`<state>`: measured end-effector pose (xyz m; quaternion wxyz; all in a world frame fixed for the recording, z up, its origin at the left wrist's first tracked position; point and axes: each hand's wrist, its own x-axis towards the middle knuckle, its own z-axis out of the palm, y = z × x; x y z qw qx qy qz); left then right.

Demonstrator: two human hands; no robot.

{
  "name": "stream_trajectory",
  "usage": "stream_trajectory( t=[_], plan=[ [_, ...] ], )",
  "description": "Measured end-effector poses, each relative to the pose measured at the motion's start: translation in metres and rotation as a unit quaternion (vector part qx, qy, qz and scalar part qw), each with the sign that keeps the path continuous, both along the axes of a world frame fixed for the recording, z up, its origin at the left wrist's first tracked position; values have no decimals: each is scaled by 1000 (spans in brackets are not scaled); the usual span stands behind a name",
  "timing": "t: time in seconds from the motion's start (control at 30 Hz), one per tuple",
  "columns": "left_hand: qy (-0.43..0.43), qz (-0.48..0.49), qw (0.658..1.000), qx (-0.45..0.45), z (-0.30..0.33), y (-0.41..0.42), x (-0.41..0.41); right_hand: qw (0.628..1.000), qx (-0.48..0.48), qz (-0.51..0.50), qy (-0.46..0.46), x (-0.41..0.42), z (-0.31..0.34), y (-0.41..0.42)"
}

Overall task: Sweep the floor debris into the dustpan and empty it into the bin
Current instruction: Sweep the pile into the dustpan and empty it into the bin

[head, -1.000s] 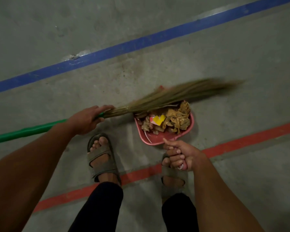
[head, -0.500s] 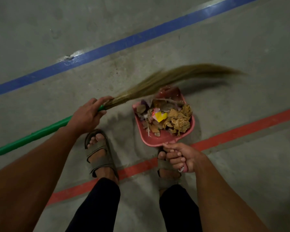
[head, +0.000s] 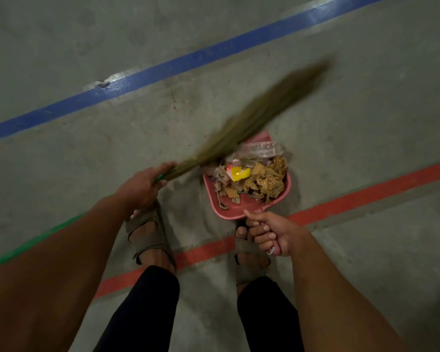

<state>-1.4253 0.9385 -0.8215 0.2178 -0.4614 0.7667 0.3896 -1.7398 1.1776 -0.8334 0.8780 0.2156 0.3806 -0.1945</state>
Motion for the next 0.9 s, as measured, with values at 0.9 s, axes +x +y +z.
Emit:
stream_trajectory(
  t=[0.9],
  plan=[
    [92,-124,979,-134,70,35,19,987,-94,-109,66,88,40,15]
  ],
)
